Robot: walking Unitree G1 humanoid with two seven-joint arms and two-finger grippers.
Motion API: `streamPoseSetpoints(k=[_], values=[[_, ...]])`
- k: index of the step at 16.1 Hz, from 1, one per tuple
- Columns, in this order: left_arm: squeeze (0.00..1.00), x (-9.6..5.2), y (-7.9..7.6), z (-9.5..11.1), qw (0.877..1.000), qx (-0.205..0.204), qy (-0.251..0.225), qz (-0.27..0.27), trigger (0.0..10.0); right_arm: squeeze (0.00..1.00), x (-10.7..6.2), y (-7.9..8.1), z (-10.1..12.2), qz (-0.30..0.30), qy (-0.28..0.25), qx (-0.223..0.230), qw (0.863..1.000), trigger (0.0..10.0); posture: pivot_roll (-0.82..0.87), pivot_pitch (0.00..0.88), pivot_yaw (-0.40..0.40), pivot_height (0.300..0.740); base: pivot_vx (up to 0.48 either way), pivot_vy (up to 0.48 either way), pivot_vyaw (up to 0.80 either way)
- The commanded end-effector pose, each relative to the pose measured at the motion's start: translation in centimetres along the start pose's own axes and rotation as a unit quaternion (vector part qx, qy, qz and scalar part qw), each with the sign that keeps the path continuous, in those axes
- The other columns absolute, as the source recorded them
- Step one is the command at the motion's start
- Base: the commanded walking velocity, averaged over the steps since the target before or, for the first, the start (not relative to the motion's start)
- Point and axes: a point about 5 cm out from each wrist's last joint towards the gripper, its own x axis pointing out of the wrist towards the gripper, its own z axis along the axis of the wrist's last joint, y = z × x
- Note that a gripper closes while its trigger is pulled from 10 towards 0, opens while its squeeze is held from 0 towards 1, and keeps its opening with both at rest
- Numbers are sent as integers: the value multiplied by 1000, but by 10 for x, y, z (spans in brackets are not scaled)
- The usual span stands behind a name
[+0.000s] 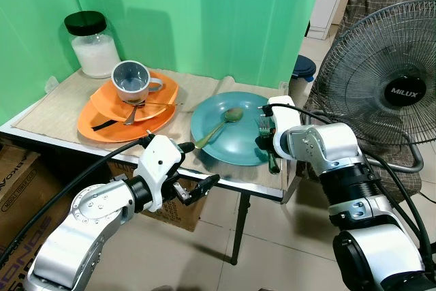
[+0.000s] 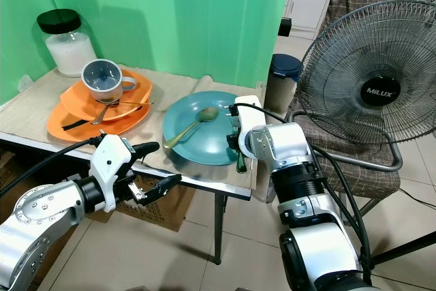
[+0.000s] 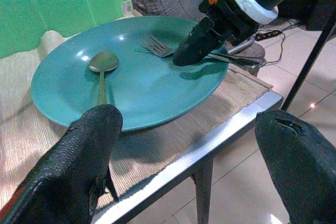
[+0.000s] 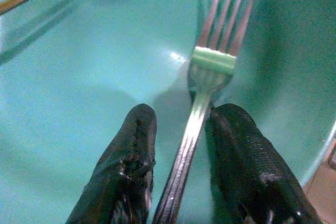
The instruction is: Setting the table
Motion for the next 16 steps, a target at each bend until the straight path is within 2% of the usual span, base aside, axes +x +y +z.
streamPoseSetpoints(k=[1, 2, 3, 4, 12, 14, 16], values=[[0, 0, -3, 3, 1000, 8, -2, -6, 10000, 0, 2, -1, -6, -2, 13, -2, 1000, 10000, 31, 0, -19, 740, 0, 0, 0], [0, 0, -3, 2, 1000, 9, -2, -6, 10000, 0, 2, -1, -6, 3, 14, 7, 1000, 9647, 32, 0, -19, 740, 0, 0, 0], [0, 0, -3, 2, 1000, 10, -2, -5, 10000, 0, 2, -1, -7, 4, 14, 10, 1000, 3529, 33, 0, -19, 740, 0, 0, 0], [0, 0, -3, 2, 1000, 10, -2, -5, 10000, 0, 2, -2, -7, 6, 15, 16, 1000, 0, 34, 0, -20, 740, 0, 0, 0], [0, 1, 2, 3, 1000, 18, -2, -1, 10000, 0, 2, -2, -3, 12, 6, 39, 999, 0, 35, 0, -16, 740, 0, 0, 0], [0, 1, 6, 5, 1000, 22, -4, 2, 10000, 0, -1, -1, 4, 16, -10, 47, 999, 0, 35, 0, -13, 740, 0, 0, 0], [0, 3, 16, 10, 999, 38, -10, 19, 10000, 0, -14, -1, 21, 25, -54, 58, 997, 0, 38, 0, -8, 740, 0, 0, 0]])
